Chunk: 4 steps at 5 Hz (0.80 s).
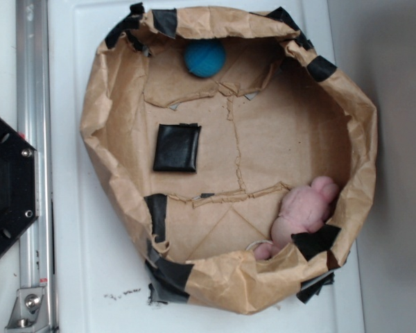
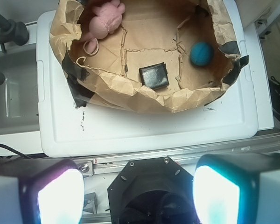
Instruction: Grab the black box.
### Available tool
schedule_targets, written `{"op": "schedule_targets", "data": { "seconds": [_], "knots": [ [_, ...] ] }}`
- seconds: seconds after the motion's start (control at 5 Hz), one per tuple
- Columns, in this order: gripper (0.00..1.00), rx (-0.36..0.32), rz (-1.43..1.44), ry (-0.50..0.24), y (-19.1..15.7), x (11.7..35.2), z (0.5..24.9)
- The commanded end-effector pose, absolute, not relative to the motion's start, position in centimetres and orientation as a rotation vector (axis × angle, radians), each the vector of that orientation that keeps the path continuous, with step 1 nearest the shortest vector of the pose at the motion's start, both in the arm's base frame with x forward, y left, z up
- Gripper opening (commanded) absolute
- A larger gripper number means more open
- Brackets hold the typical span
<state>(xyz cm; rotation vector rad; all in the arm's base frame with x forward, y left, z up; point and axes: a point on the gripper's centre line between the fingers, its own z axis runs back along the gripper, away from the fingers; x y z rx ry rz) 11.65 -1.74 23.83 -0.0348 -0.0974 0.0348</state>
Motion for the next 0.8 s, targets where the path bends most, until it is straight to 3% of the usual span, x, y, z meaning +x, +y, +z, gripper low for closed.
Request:
{"op": "schedule_targets", "data": {
  "seconds": [0.0,0.2,0.4,0.6],
  "knots": [
    [1.00,-0.035,0.035,-0.097,-1.7,11.6,23.8],
    [1.00,0.033,0.070,-0.012,-1.4,16.6,19.8],
    [1.00,0.143,0.148,-0.029,-0.8,21.6,15.1],
    [1.00,0.151,0.338,-0.068,-0.2,24.3,12.2]
  ]
}}
